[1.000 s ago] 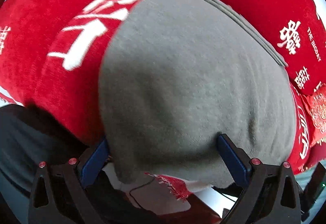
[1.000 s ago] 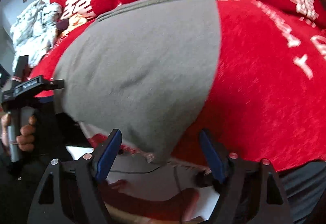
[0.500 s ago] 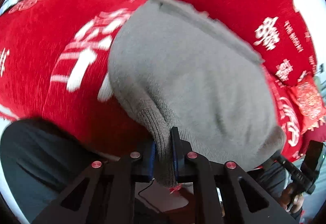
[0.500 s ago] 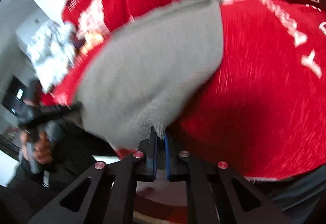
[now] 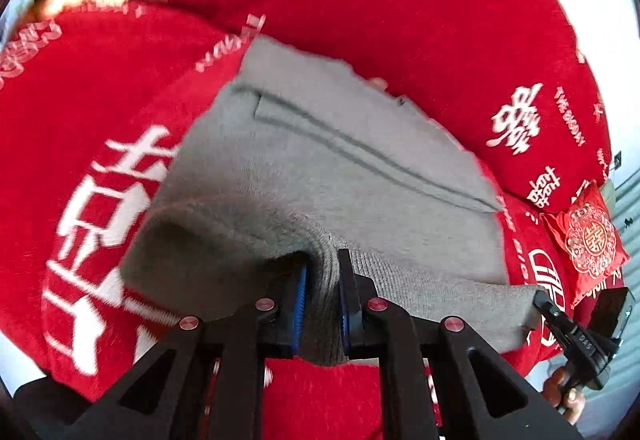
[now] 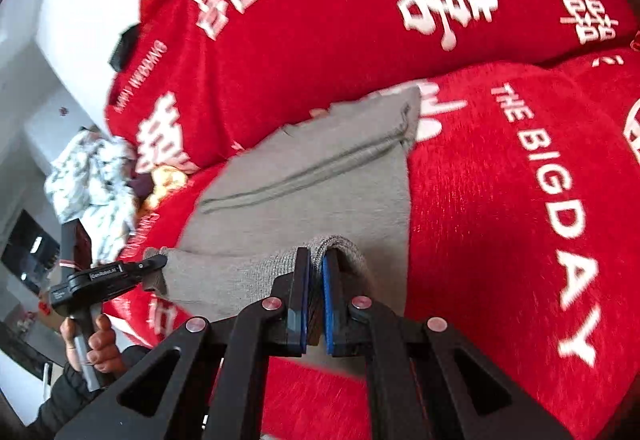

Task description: Fold small clothes

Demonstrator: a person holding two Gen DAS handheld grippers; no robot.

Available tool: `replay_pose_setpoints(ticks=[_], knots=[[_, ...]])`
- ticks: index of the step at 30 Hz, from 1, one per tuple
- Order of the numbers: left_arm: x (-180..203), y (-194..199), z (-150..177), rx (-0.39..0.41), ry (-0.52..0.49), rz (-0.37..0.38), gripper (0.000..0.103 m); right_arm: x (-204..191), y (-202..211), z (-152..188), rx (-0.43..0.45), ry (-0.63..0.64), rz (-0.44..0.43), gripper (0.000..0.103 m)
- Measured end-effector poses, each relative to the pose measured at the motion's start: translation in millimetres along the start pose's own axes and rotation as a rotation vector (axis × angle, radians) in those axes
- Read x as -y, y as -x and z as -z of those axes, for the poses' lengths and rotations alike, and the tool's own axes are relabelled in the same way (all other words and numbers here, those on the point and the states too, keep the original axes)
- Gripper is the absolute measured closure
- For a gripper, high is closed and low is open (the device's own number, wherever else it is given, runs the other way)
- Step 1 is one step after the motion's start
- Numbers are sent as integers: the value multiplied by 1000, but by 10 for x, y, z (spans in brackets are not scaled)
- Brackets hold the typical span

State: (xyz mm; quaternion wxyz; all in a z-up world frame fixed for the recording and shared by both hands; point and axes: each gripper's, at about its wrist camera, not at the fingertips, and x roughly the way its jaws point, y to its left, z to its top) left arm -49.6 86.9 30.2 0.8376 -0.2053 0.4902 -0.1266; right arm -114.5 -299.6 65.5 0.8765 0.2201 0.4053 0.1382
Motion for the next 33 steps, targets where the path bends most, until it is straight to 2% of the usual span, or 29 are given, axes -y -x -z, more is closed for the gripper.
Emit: replay_pose_setpoints(ticks=[2, 3, 4, 5, 7, 9, 10, 11, 13, 15, 16, 19, 21, 23, 25, 28, 30, 33], knots=[[-94, -71, 9, -29, 9, 13, 85, 54, -126, -17, -23, -14, 13, 95], [-116, -83, -1, -38, 15, 29, 79, 100, -170, -19, -37, -29, 12, 93], [-150, -65, -12, -43, 21, 63, 60, 140, -199, -36, -42, -50, 6, 93], [-170, -21, -28, -38, 27, 100, 29, 160, -207, -42, -44, -65, -5, 92], [-225, 148, -39, 28, 42, 103, 0, 199, -184, -47, -42, -80, -15, 91], [-273, 322, -64, 81, 31, 109, 0, 204, -102, -48, -25, -75, -14, 85], [-298, 405, -88, 87, 9, 126, 0, 192, -41, -45, -10, -66, -4, 76], [-311, 461, -98, 97, -15, 116, 0, 179, 42, -38, 10, -50, 7, 59], [-292, 586, -92, 150, -133, 28, 0, 135, 190, -18, 55, -10, 29, 35], [-233, 638, -31, 194, -294, -82, 0, 83, 368, 24, 102, 97, 84, 34], [-176, 620, -10, 207, -353, -125, 0, 63, 395, 32, 100, 130, 101, 34], [-42, 546, 142, 244, -628, -271, 0, 35, 433, 95, 61, 292, 176, 34], [45, 461, 248, 234, -800, -317, 0, 4, 402, 132, 27, 408, 227, 34], [133, 356, 281, 211, -896, -335, 0, -13, 347, 149, 3, 477, 249, 34], [191, 247, 288, 178, -975, -342, 0, -75, 263, 154, -24, 550, 261, 34], [254, 65, 268, 134, -1036, -346, 0, -230, 102, 165, -51, 645, 249, 34], [306, -38, 251, 119, -1065, -344, 0, -379, -65, 164, -72, 724, 249, 34], [395, -155, 160, 104, -1066, -302, 0, -571, -312, 160, -116, 830, 236, 34]])
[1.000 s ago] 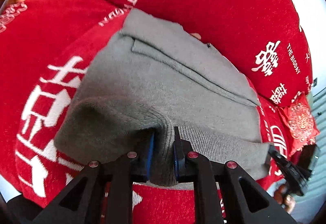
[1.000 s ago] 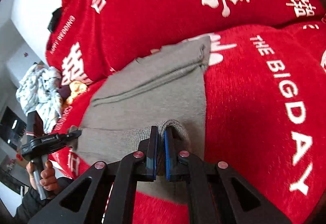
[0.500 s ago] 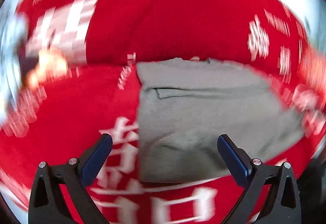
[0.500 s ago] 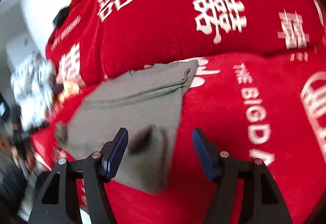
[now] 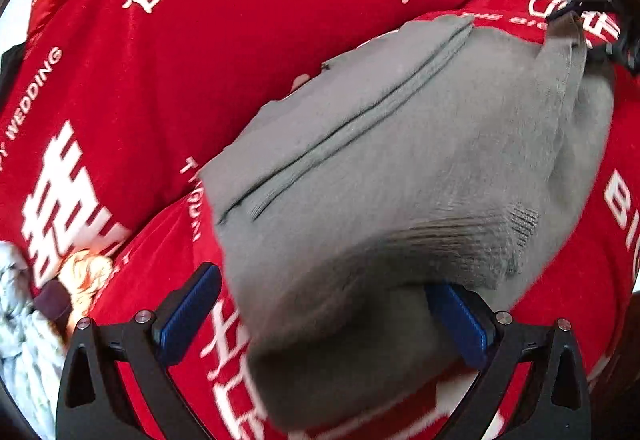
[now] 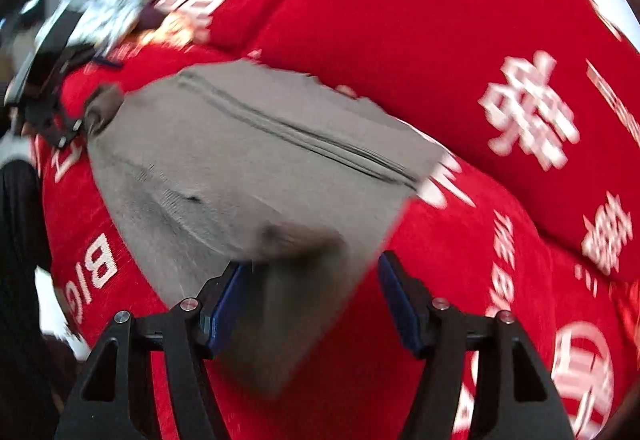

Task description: Fold small clothes

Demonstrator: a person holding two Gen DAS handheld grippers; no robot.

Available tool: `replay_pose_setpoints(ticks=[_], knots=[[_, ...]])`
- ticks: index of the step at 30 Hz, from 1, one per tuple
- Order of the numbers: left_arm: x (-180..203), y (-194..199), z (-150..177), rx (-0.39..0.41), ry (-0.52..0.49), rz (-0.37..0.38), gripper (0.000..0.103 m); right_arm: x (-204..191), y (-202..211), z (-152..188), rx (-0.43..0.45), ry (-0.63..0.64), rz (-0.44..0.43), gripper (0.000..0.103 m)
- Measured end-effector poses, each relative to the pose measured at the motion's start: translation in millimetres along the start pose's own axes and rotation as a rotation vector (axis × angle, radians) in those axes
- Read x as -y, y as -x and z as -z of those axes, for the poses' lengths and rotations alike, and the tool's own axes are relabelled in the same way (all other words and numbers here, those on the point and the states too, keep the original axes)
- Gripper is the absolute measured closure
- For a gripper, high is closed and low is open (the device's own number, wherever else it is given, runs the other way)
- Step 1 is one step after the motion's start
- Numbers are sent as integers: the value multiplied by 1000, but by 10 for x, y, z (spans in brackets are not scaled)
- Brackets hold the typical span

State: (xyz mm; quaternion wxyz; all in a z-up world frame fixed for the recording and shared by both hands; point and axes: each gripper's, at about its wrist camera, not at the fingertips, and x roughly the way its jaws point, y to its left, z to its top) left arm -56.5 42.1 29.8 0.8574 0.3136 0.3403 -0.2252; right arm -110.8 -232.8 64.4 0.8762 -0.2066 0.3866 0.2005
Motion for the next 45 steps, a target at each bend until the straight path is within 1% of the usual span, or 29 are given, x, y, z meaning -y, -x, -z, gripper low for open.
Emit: replay_pose_setpoints(ticks=[1, 2, 3, 4, 5, 7, 9, 12, 14, 15, 16, 18, 19, 21, 24, 27, 29, 32, 36, 40, 45], knots=[[-32, -32, -38, -2, 15, 32, 4, -18, -39, -42, 9, 19, -15, 38], [-46, -44, -72, -6, 24, 69, 24, -21, -73, -84, 13, 23, -43, 51], [-79, -71, -90, -18, 37, 120, 36, -7, -97, -108, 10, 21, -68, 61], [-123, -108, -119, -39, 68, 199, 57, 17, -129, -142, -1, 8, -112, 80], [-144, -120, -133, -46, 81, 226, 71, 49, -156, -165, -9, -10, -155, 89], [-175, -138, -154, -53, 101, 272, 81, 110, -185, -179, -14, -38, -189, 90], [-225, -148, -152, -55, 143, 309, 86, 189, -187, -176, -8, -86, -209, 90], [-348, -174, -129, -51, 223, 358, 90, 393, -140, -172, 42, -230, -264, 91], [-441, -178, -119, -45, 291, 386, 91, 456, -119, -190, 61, -276, -271, 91], [-495, -181, -114, -39, 314, 394, 91, 482, -106, -215, 71, -294, -263, 91], [-569, -154, -131, -16, 360, 408, 93, 507, -94, -248, 80, -312, -251, 91], [-665, -94, -159, 26, 420, 423, 93, 535, -70, -327, 97, -338, -230, 91], [-740, -40, -185, 57, 467, 434, 93, 545, -57, -373, 106, -344, -216, 91], [-823, 22, -225, 95, 521, 442, 93, 567, -18, -446, 121, -350, -186, 91], [-881, 16, -308, 111, 559, 435, 93, 607, 17, -582, 131, -358, -142, 91], [-949, 46, -360, 138, 593, 420, 93, 630, 51, -693, 119, -369, -47, 91], [-1050, 73, -395, 169, 649, 424, 93, 673, 72, -768, 127, -382, -18, 91], [-1161, 65, -468, 194, 699, 405, 93, 769, 107, -895, 150, -411, -10, 91], [-1238, -22, -552, 192, 729, 376, 93, 866, 47, -1097, 166, -427, 2, 91], [-1415, -167, -609, 191, 808, 372, 93, 986, -111, -1319, 168, -444, 14, 91], [-1650, -443, -712, 162, 876, 373, 93, 1198, -453, -1568, 128, -457, 19, 91]])
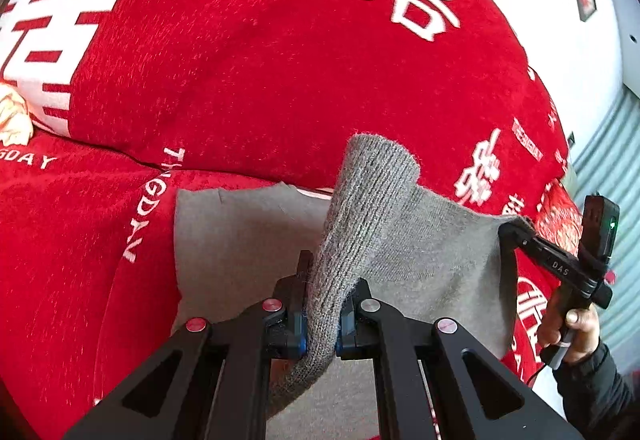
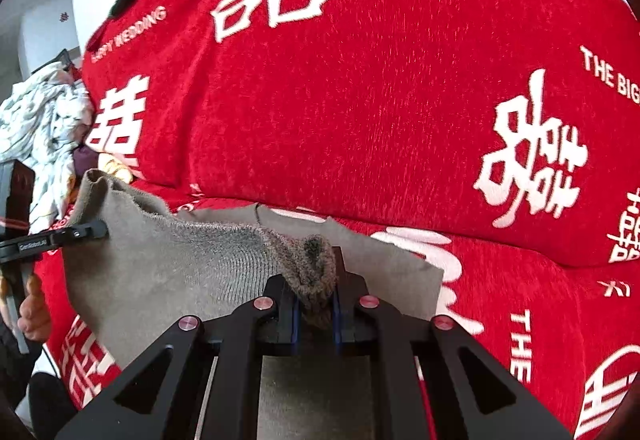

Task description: Fold small clothes

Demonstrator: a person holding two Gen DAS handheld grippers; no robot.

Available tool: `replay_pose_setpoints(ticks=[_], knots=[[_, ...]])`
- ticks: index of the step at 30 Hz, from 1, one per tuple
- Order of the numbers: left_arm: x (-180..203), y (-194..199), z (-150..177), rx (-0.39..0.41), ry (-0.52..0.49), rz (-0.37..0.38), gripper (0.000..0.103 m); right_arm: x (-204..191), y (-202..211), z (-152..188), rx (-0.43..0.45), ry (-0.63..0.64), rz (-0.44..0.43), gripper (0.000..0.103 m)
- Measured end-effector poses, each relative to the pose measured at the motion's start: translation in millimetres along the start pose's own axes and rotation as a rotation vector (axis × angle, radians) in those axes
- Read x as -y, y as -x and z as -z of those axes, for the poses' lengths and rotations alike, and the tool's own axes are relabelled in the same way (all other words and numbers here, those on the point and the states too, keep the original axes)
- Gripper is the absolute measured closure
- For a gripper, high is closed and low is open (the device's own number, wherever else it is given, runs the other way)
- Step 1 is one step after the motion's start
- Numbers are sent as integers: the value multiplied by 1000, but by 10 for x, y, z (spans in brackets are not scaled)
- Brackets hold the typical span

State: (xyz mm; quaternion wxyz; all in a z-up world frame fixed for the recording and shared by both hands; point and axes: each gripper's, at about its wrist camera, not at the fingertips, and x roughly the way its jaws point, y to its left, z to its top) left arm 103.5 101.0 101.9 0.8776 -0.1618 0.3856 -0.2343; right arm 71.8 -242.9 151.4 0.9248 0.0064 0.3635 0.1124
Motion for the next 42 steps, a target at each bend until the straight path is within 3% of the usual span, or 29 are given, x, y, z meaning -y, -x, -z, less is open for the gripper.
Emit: replay_pose_setpoints(ticks=[8, 13, 19, 21, 23, 26, 27, 28, 29, 30, 31, 32, 35, 40, 42], knots=[[-274, -612, -287, -82, 82, -51, 93, 241, -769, -200, -91, -72, 31, 91], [-509, -1152, -311, -181, 170, -91, 93, 502, -1311, -92, -201, -181, 50, 91], [-752, -1501, -262, -243, 269, -143, 93, 581, -1731, 13, -281, -189, 90, 89], [-816, -1530, -235, -248, 302, -136, 93, 665, -1811, 12, -308, -234, 95, 75], [-857, -1518, -227, -245, 330, -117, 90, 774, -1849, 12, -334, -291, 101, 49], [-869, -1473, -253, -264, 339, -114, 88, 1039, -1660, 66, -296, -424, 80, 49], [-865, -1423, -279, -261, 334, -125, 82, 1127, -1542, 88, -271, -457, 93, 49], [-861, -1362, -303, -246, 331, -141, 57, 1172, -1456, 102, -253, -467, 101, 49], [-859, -1297, -333, -220, 332, -165, 18, 1203, -1367, 109, -236, -468, 103, 49], [-853, -1206, -362, -180, 336, -193, 4, 1210, -1299, 107, -224, -461, 102, 49], [-836, -1044, -407, -96, 345, -213, 0, 1179, -1209, 105, -212, -440, 99, 49], [-825, -960, -438, -67, 350, -185, 0, 1140, -1170, 99, -210, -422, 93, 49], [-788, -890, -485, -70, 373, -145, 0, 886, -1176, 54, -223, -336, 52, 49], [-348, -1160, -397, -154, 203, -189, 0, 386, -1543, 25, -313, -203, -39, 48], [-208, -1406, -308, -216, 135, -206, 0, 346, -1779, 96, -377, -178, 5, 48]])
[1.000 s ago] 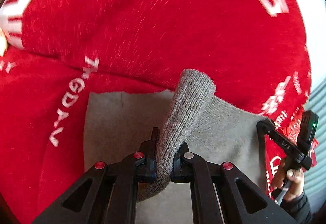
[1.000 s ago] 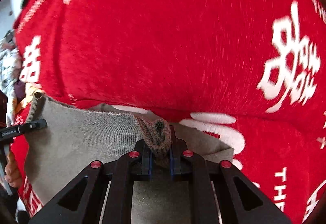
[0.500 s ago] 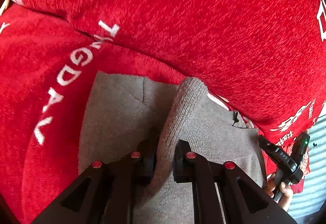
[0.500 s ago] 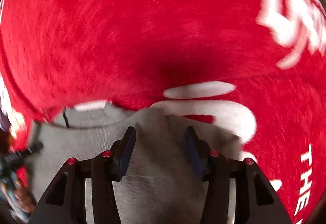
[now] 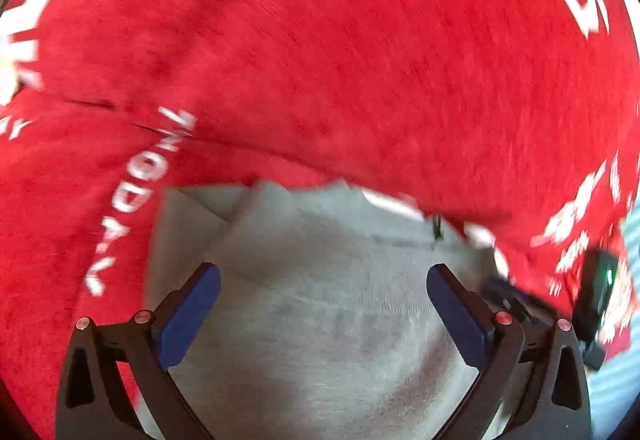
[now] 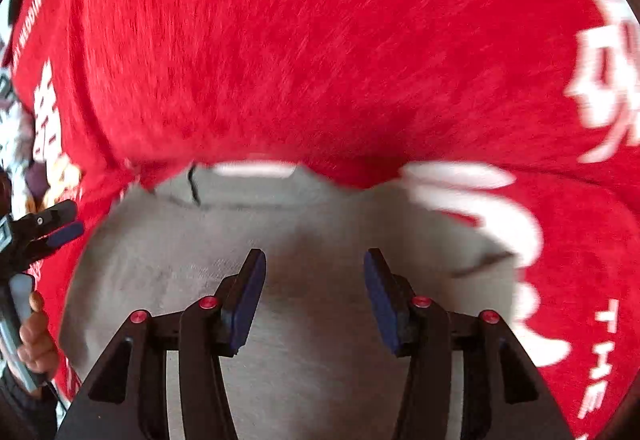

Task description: Fold small clothes

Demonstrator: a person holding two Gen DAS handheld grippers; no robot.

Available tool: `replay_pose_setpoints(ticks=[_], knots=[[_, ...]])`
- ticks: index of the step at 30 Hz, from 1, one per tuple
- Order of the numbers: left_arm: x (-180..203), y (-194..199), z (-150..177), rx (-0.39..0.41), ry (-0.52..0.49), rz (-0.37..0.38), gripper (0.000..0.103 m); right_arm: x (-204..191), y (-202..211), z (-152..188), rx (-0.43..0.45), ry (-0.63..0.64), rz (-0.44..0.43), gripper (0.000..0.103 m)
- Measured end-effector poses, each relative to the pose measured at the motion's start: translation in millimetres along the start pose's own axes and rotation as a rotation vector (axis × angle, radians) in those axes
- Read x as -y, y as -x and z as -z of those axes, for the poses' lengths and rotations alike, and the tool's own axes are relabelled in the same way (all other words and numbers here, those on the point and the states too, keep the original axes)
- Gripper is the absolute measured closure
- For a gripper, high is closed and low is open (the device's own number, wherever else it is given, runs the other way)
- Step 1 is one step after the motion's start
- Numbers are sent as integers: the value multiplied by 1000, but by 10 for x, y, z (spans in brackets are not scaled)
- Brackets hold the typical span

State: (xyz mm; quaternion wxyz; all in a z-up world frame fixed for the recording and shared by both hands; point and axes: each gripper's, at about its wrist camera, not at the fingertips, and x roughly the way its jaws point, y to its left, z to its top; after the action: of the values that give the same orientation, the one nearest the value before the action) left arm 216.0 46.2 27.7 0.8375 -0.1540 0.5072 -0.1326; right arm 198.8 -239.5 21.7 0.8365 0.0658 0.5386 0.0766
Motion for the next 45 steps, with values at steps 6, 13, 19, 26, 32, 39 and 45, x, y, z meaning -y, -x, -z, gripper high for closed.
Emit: replay_pose_setpoints(ticks=[6, 13, 19, 26, 32, 39, 45], knots=[[45, -397, 57, -26, -107, -244, 0, 329, -5, 63, 37, -58, 149, 52], [219, 73, 256, 46, -84, -223, 0, 109, 650, 447, 166, 8, 128, 41], [676, 188, 746, 67, -210, -232, 0, -545, 540, 860, 112, 130, 68, 31], [161, 194, 863, 19, -147, -349, 0, -37, 559, 1087, 132, 48, 179, 30], [104, 577, 971, 57, -95, -337, 0, 137, 944, 1245, 162, -30, 193, 27], [702, 622, 1504, 90, -215, -292, 0, -693, 936, 1680, 175, 95, 98, 27], [427, 449, 1695, 56, -200, -327, 0, -612, 794, 1965, 165, 117, 144, 27]])
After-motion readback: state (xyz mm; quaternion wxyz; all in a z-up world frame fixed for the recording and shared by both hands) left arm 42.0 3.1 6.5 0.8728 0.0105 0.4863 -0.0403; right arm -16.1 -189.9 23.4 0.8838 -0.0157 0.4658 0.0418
